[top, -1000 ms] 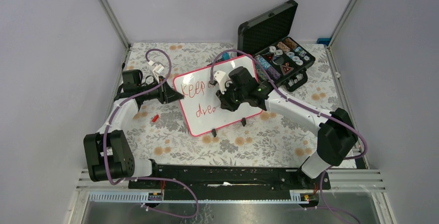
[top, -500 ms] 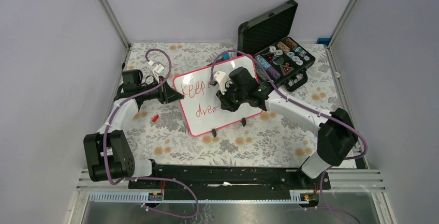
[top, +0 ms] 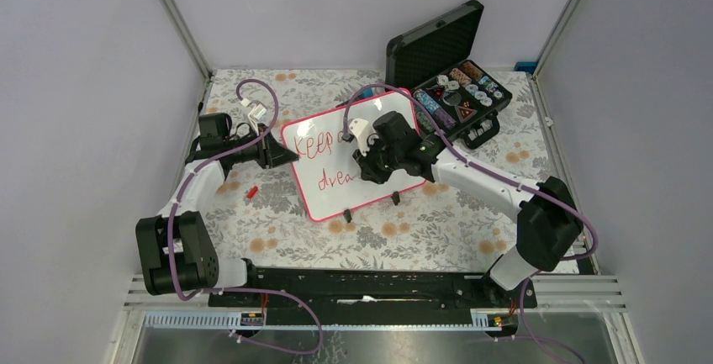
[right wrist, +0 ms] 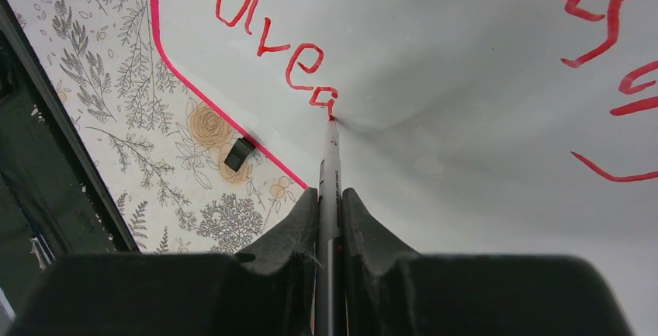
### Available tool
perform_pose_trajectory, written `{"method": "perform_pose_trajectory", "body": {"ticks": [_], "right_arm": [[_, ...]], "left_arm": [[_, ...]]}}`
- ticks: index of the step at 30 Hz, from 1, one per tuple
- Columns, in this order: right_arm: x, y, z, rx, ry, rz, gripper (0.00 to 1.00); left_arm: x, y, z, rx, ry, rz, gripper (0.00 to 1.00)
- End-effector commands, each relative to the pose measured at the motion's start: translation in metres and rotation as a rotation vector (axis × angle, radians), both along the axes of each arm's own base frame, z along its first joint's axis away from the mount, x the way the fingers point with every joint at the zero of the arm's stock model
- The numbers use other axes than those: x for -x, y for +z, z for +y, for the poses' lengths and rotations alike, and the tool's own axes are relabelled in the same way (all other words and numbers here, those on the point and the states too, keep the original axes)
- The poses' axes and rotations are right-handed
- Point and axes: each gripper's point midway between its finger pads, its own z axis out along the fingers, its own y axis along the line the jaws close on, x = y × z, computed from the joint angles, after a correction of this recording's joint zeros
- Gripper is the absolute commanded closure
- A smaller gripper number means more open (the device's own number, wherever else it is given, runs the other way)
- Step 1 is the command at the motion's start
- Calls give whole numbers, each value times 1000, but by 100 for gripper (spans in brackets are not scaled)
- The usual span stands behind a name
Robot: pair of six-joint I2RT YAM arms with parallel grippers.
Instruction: Write a sentence on the whiteboard
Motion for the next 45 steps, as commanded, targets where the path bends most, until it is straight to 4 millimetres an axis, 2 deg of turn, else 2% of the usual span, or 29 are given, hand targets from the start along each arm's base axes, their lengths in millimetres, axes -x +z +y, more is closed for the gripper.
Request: {"method": "perform_pose_trajectory", "body": {"ticks": [1,4,11,19,30,45], "right_arm": [[-11,21,-6,-28,-21,-73,100],[-10,26,-4,-40,-18,-74,100],[5,45,3,-101,35,-43,100],[-2,52,-2,-108,13,-62,100],[-12,52,-8,-117,-11,-60,100],[-13,47,0,-125,12,-45,100]], "left_arm": [[-7,11,-1,-38,-18,-116,100],[-7,11,-1,-37,-18,-116,100],[-7,12,-2,-38,-19,-119,100],[-7,12,-2,-40,-20,-119,100],[-6,11,-3,-40,-22,-118,100],[-5,12,-3,-44,-29,-118,100]]}}
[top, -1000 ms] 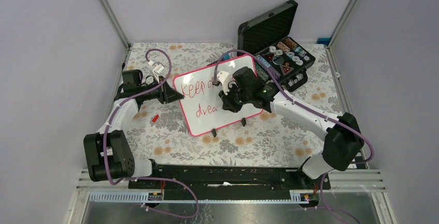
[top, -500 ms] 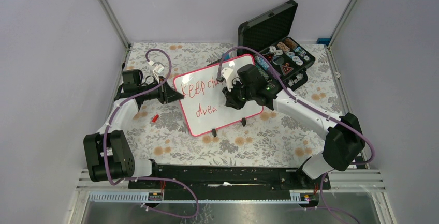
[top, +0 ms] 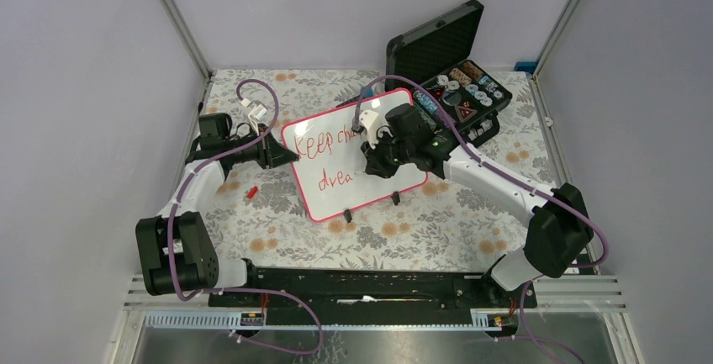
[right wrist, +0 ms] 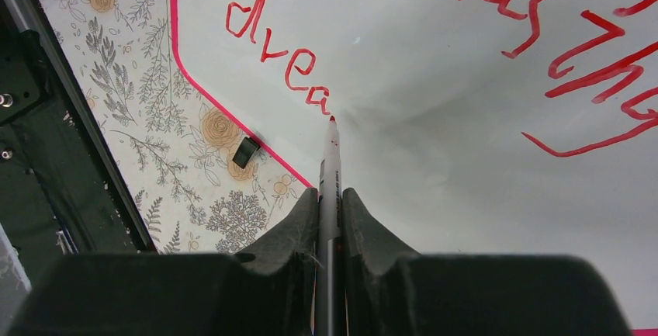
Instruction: Write a sentence on the whiteboard
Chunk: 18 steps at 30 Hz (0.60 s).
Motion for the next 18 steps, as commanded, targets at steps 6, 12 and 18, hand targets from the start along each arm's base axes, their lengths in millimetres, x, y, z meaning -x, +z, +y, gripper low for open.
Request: {"method": "perform_pose_trajectory", "body": {"ticks": [6,12,18], "right_arm": [[-14,24,13,-59,6,-58,100],[-15,18,14,-49,7,-50,100],[-16,7,13,-31,5,-39,100]], "left_arm": [[-6,11,-2,-45,-26,-121,100],[-7,11,-2,-45,-25,-120,100],[-7,11,-2,-47,-24,-121,100]]}}
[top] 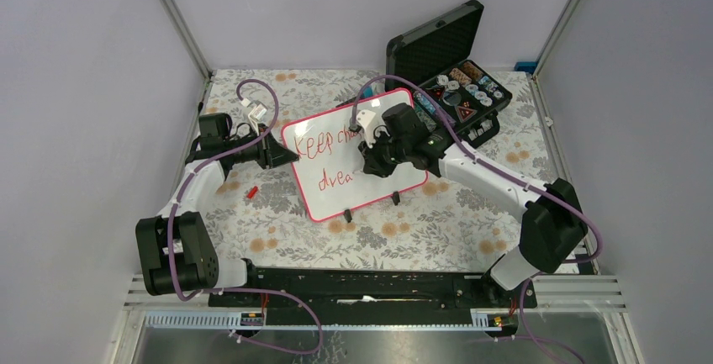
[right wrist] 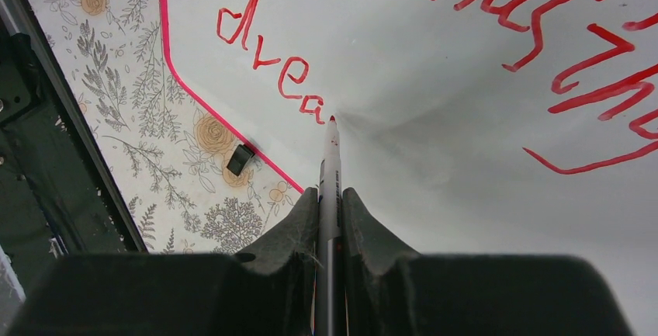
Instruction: Write a sentence on the whiteboard
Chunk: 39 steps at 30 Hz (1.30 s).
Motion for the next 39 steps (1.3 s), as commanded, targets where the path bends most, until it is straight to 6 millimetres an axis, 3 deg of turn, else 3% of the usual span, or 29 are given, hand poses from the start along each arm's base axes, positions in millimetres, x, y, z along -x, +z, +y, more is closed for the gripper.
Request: {"method": "perform_pose_trajectory", "body": {"ticks": [1,21,39], "right_arm": [[-10,11,8,-31,4,-42,100],[-2,-16,-2,8,3,-8,100],[-18,12,3,-30,-38,-63,100]], "left_arm": [[-8,11,-2,-47,-24,-123,100],[-7,11,-2,-46,-25,-119,100],[-7,11,-2,-46,-25,-120,100]]}}
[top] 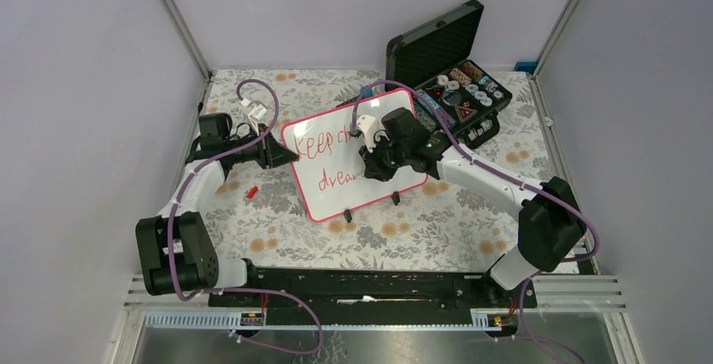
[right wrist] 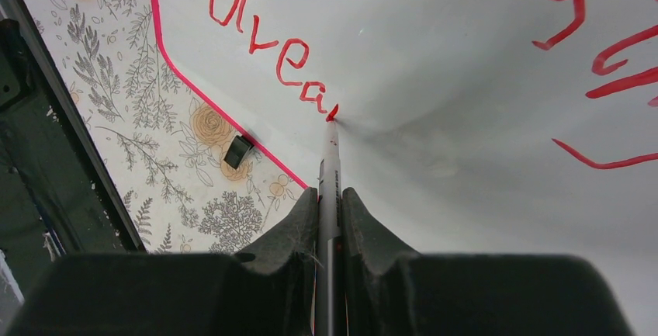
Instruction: Write a sentence on the whiteboard
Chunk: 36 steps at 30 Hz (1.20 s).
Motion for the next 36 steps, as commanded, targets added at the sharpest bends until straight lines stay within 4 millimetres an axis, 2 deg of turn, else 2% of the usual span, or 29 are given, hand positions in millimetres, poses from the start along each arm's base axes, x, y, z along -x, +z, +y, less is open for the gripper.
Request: {"method": "perform_pose_trajectory", "body": {"ticks": [1,13,25,36], "right_arm": [[-24,32,5,-52,-43,-93,100],[-33,36,-8,-48,-77,-115,100],[-21,15,-16,-22,-63,-70,100],[-14,7,-15,-25,-43,-39,100]], "left_arm": [[-7,11,-2,-46,-25,-123,100],[-8,11,-2,-48,-22,-121,100],[-7,10,-2,-48,-23,-118,100],[-7,9,-2,-47,-24,-116,100]]}}
